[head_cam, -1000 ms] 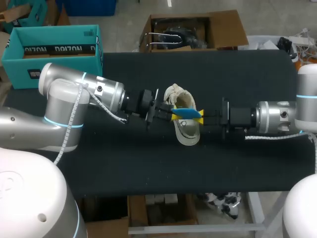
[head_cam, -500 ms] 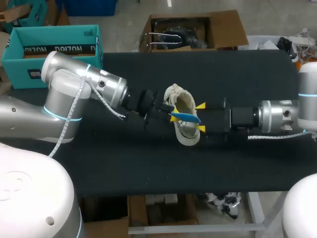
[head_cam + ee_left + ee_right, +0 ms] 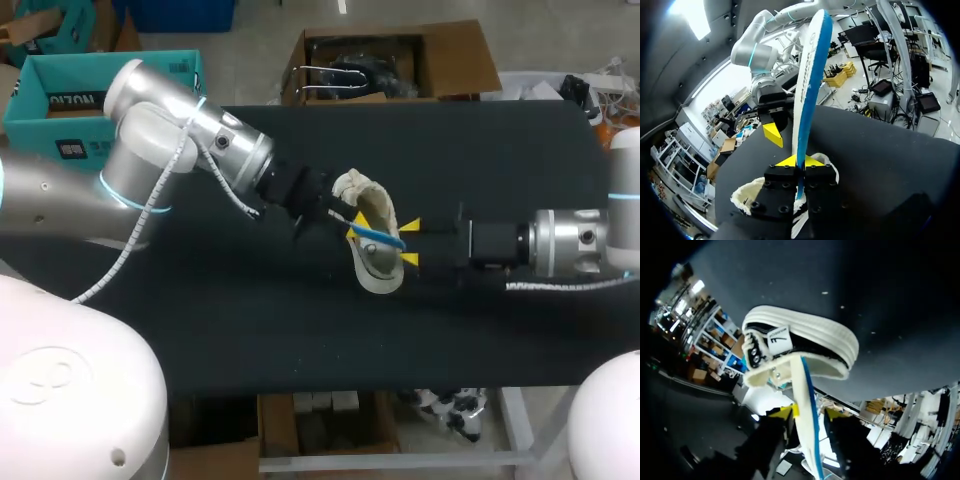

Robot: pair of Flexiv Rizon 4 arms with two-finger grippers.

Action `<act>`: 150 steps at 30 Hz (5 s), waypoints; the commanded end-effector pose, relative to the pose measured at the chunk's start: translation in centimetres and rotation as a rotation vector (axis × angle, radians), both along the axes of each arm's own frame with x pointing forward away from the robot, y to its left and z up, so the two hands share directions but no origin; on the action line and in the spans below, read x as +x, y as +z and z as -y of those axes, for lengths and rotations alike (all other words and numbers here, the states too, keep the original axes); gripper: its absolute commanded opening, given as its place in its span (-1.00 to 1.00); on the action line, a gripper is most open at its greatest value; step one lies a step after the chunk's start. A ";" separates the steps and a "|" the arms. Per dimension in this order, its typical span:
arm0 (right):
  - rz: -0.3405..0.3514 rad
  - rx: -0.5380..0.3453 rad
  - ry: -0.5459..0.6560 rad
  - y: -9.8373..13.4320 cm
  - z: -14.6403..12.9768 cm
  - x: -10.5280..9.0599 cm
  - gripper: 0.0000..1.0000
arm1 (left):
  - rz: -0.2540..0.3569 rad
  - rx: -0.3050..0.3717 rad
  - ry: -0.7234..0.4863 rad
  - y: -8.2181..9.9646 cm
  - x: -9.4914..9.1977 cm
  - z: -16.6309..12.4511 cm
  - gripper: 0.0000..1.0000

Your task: Open the shoe tongue, take the insole out of the shoe, put the insole back into the shoe, and pack the shoe into the shoebox

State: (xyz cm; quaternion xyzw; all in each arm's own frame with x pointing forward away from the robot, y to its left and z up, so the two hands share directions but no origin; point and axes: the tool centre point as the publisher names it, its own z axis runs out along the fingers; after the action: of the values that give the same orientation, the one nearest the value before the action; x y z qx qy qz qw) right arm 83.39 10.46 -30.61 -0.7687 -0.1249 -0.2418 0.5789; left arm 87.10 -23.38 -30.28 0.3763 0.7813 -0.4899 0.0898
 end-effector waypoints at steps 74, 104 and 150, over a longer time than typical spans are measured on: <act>-0.010 -0.086 -0.091 -4.1 -1.4 4.2 -1.00 | -0.050 0.030 -0.055 -0.9 -0.2 0.2 -0.33; 0.038 -0.134 -0.116 -1.2 -2.0 1.3 -0.65 | -0.016 0.065 0.012 -2.4 0.0 0.5 -1.00; -0.007 -0.243 -0.140 -3.1 -2.1 4.4 -1.00 | -0.001 0.029 0.090 -2.3 2.4 -0.1 -0.56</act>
State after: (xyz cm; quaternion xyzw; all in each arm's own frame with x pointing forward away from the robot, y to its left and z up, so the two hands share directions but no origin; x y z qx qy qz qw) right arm 87.48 12.53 -33.39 -0.8393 -0.0973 -0.2650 0.4646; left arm 89.63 -23.48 -32.56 0.3428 0.8045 -0.4737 0.1047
